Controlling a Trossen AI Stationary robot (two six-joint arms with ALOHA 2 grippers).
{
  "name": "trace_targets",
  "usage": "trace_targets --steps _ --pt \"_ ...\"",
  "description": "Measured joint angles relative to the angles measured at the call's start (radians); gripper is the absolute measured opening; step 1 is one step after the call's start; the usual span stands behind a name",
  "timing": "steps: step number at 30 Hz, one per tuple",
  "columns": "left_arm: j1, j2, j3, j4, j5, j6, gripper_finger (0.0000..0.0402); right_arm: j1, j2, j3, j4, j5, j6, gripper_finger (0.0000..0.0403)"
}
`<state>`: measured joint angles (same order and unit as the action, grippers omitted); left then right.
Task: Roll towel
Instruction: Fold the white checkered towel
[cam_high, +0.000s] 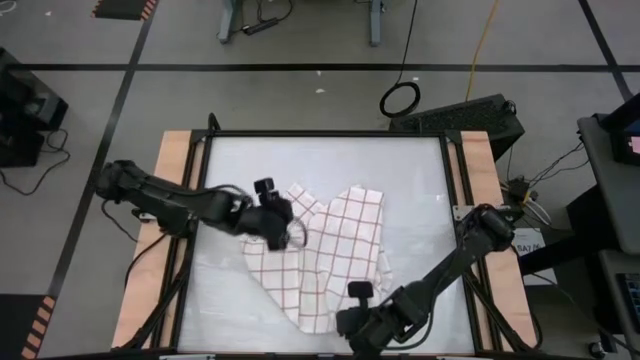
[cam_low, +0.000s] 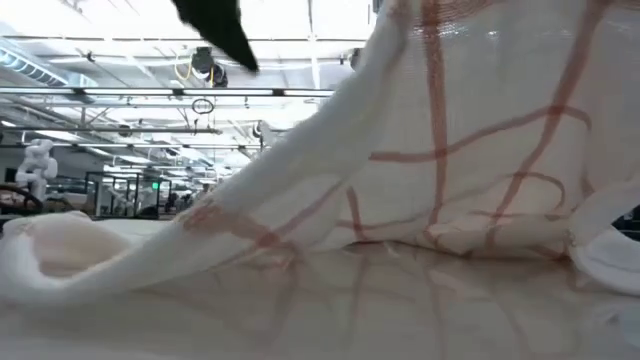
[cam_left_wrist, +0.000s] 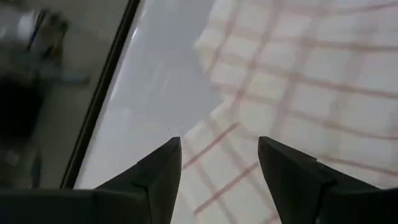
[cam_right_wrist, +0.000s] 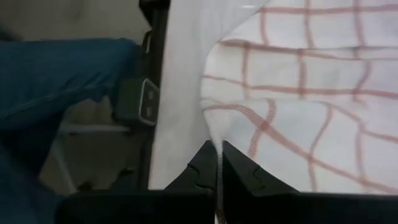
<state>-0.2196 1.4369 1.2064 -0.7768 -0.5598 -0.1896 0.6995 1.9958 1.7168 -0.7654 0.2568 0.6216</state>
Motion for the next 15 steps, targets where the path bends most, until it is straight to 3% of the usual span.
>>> trace_targets --steps 3,8,15 --pt "0.118 0.035 -0.083 0.013 0.030 -0.014 0.0219 0.013 0.000 0.000 0.000 0.061 -0.006 0.0000" --pt "0.318 0.074 -0.223 0.223 0.171 -0.012 0.0219 0.025 0.000 0.000 -0.001 0.098 -0.033 0.0004" --pt "0.520 0.139 -0.320 0.334 0.353 -0.011 0.0219 0.020 0.000 0.000 -0.029 0.170 -0.068 0.0049"
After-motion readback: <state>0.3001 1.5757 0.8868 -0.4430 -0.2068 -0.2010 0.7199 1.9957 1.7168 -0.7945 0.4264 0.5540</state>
